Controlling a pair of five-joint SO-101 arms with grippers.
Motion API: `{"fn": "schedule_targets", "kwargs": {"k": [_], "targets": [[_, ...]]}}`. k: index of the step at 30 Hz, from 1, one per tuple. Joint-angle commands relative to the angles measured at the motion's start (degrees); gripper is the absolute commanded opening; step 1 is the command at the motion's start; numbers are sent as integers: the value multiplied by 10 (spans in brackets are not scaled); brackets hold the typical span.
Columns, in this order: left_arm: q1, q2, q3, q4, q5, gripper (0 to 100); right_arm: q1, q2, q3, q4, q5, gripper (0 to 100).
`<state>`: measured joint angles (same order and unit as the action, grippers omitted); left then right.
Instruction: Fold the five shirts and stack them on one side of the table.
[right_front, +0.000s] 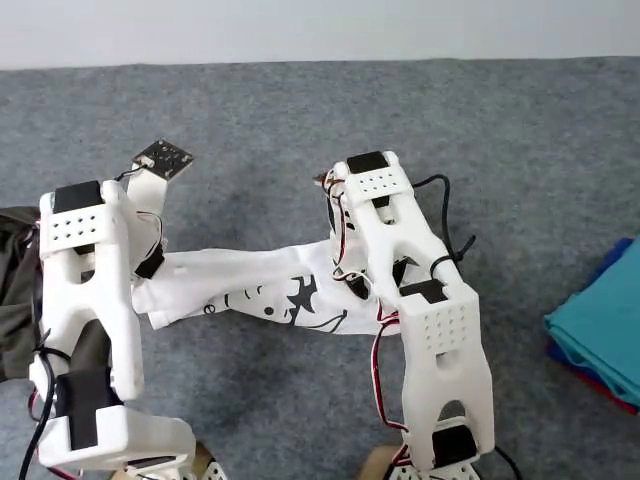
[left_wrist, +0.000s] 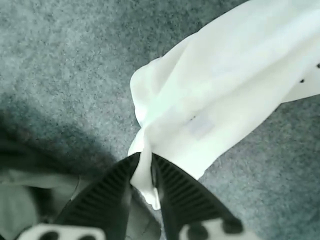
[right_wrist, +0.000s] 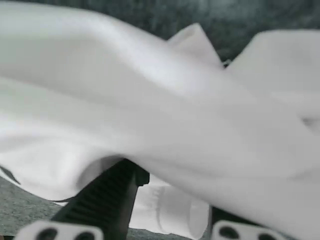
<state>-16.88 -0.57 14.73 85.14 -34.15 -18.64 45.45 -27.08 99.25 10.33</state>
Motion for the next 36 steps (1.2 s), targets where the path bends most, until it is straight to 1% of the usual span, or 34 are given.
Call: {"fn": "schedule_targets", "kwargs": {"k": [1, 2, 4, 8, 13, 17, 22, 28, 31, 36], "targets": [[0, -4, -2, -11, 1, 1, 7, 7, -15, -3, 18, 45], [0, -4, -2, -11, 1, 1, 7, 7, -21, -1, 29, 6], [0, -4, -2, -11, 1, 1, 8, 7, -40, 21, 44, 20], [0, -6, -5, -10, 1, 1, 9, 0, -85, 35, 52, 10], [0, -11, -31, 11, 1, 1, 25, -71, -93, 35, 94, 10], [0, -11, -96, 58, 3, 1, 59, -143, -93, 35, 100, 10], [1, -11, -147, 80, 4, 1, 107, -190, -92, 35, 136, 10], [30, -11, -149, 100, 6, 1, 164, -192, -92, 18, 165, 10], [42, -11, -149, 97, 27, 2, 182, -192, -92, -7, 166, 10], [53, -11, -150, 99, 32, 2, 189, -181, -92, -35, 166, 15]]}}
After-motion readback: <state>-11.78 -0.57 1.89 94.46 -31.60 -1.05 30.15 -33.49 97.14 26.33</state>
